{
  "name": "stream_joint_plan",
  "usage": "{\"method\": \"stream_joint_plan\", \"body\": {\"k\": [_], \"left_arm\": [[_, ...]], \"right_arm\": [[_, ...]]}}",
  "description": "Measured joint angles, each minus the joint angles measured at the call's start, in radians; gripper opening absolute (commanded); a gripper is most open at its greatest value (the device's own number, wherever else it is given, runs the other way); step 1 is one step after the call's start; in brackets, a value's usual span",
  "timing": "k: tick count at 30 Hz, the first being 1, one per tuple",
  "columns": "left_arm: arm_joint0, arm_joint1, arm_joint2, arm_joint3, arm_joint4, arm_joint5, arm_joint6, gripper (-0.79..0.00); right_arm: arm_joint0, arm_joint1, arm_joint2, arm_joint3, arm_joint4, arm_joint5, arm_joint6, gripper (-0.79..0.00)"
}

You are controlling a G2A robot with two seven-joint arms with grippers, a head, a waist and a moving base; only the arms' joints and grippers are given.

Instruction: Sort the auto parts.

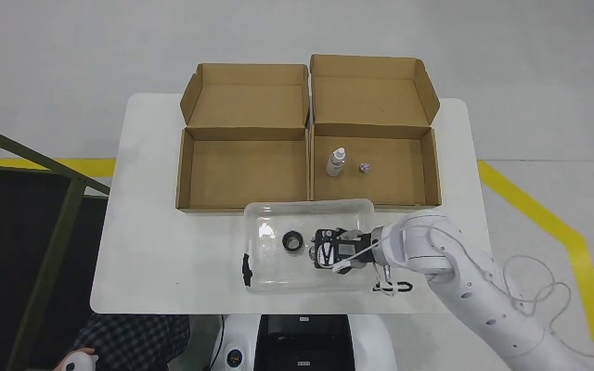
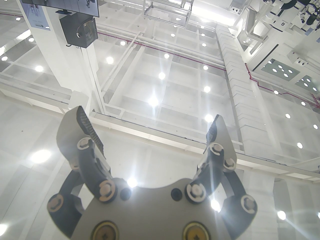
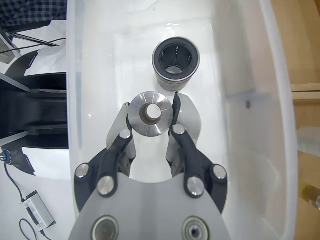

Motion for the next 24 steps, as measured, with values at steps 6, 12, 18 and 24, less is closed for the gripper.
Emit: {"method": "stream_joint_plan", "body": {"k": [6,12,18,24], "left_arm": [[0.000,0.000,0.000,0.000,0.000,0.000,0.000,0.000],[0.000,0.000,0.000,0.000,0.000,0.000,0.000,0.000],[0.000,0.000,0.000,0.000,0.000,0.000,0.000,0.000],[0.000,0.000,0.000,0.000,0.000,0.000,0.000,0.000]], "right_arm": [[-0.055,0.020,0.079,-0.090,-0.019,0.014,-0.053,-0.785],[-0.071,0.026,0.138,-0.105,0.001,0.028,-0.166,-0.785],[-0.067,0.023,0.164,-0.109,0.008,0.044,-0.296,-0.785],[-0.056,0.020,0.191,-0.123,0.021,0.052,-0.394,-0.785]]}}
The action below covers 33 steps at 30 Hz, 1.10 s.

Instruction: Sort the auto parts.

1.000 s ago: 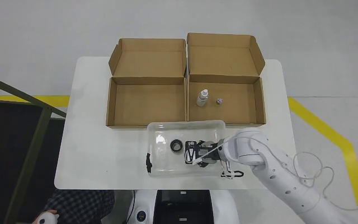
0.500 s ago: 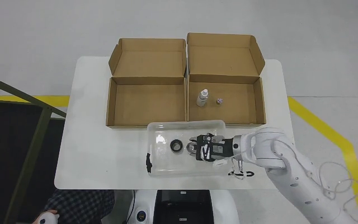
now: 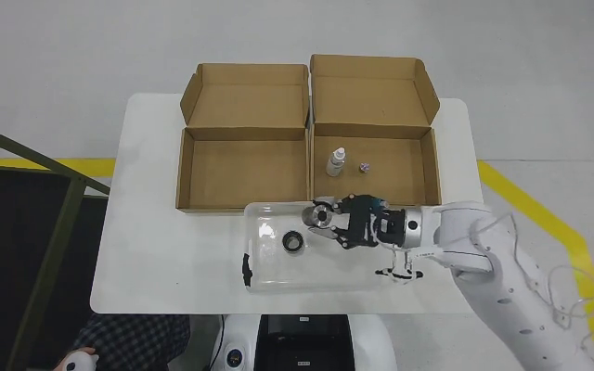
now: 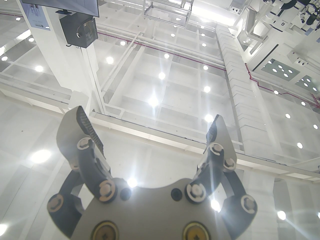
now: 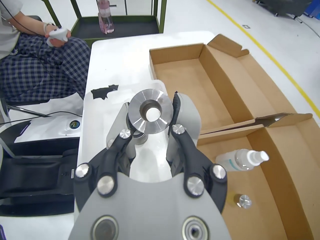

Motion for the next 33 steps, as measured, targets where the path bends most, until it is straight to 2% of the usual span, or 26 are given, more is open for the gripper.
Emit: {"method": "stream_joint_plan", "body": {"k": [20,33], "left_arm": [[0.000,0.000,0.000,0.000,0.000,0.000,0.000,0.000],[0.000,0.000,0.000,0.000,0.000,0.000,0.000,0.000]], "right_arm": [[0.050,-0.009,0.047,0.051,0.099,0.038,-0.113,-0.785],[0.044,-0.011,0.079,0.089,0.136,0.070,-0.150,-0.785]]}}
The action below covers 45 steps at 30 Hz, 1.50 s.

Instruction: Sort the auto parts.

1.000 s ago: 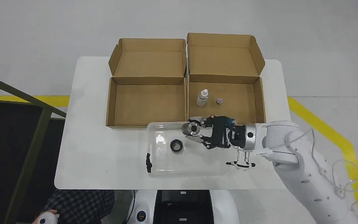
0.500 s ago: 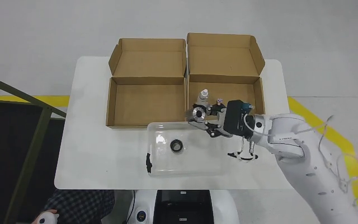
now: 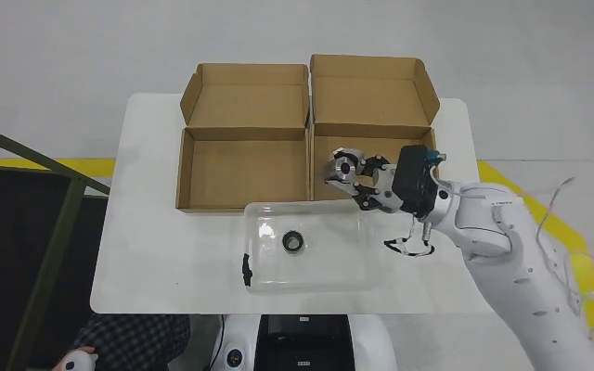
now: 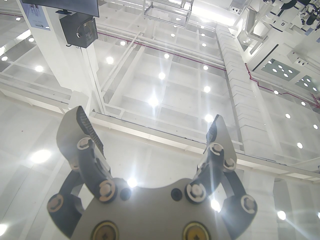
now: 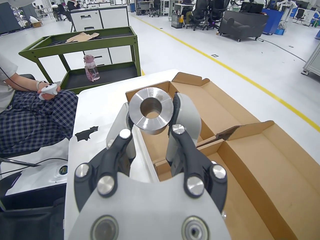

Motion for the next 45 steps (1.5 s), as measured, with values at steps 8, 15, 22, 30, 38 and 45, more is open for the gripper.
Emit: {"method": "stream_joint_plan", "body": {"k": [8,15,22,30,38,45], "left_arm": [[0.000,0.000,0.000,0.000,0.000,0.000,0.000,0.000],[0.000,0.000,0.000,0.000,0.000,0.000,0.000,0.000],[0.000,0.000,0.000,0.000,0.000,0.000,0.000,0.000],[0.000,0.000,0.000,0.000,0.000,0.000,0.000,0.000],[0.000,0.000,0.000,0.000,0.000,0.000,0.000,0.000],[0.000,0.000,0.000,0.000,0.000,0.000,0.000,0.000]], "right_arm": [[0.022,-0.006,-0.020,0.026,0.006,0.016,0.018,-0.785],[0.068,-0.020,-0.082,0.052,-0.017,0.052,0.061,-0.785],[0.140,-0.042,-0.170,0.102,-0.052,0.108,0.103,-0.785],[0.241,-0.083,-0.295,0.185,-0.103,0.194,0.146,-0.785],[0.344,-0.128,-0.394,0.271,-0.141,0.269,0.169,-0.785],[0.430,-0.175,-0.481,0.365,-0.160,0.320,0.203,-0.785]]}}
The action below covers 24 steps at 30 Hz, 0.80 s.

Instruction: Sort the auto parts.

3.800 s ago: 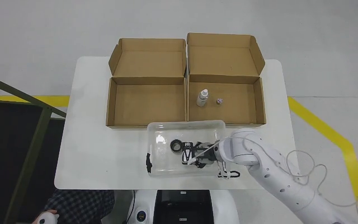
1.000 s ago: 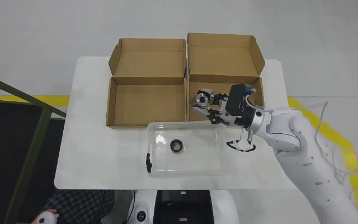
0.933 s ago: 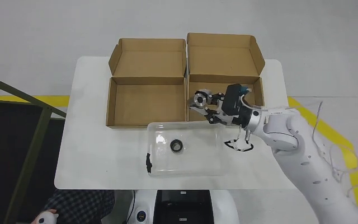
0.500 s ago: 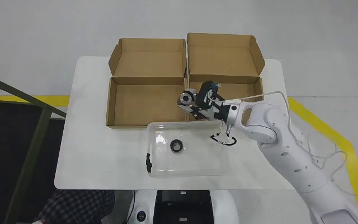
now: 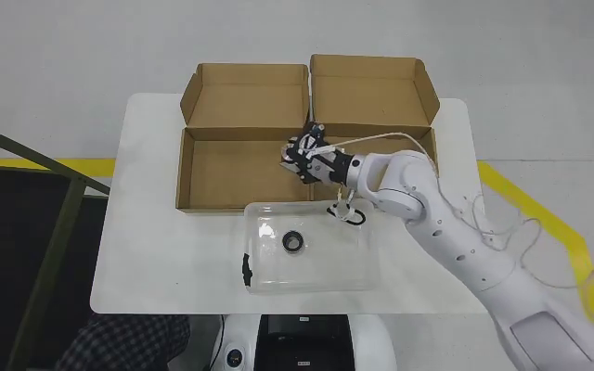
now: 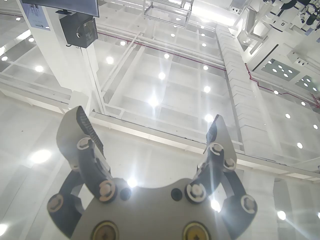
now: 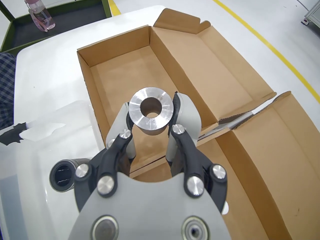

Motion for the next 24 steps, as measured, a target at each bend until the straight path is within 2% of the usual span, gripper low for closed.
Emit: {"method": "stream_joint_plan", "body": {"k": [14,24], "left_arm": [[0.000,0.000,0.000,0.000,0.000,0.000,0.000,0.000],[0.000,0.000,0.000,0.000,0.000,0.000,0.000,0.000]], "right_arm": [[0.132,-0.112,-0.156,0.258,-0.025,0.068,0.020,-0.785],[0.180,-0.172,-0.200,0.386,-0.042,0.079,0.035,-0.785]]}}
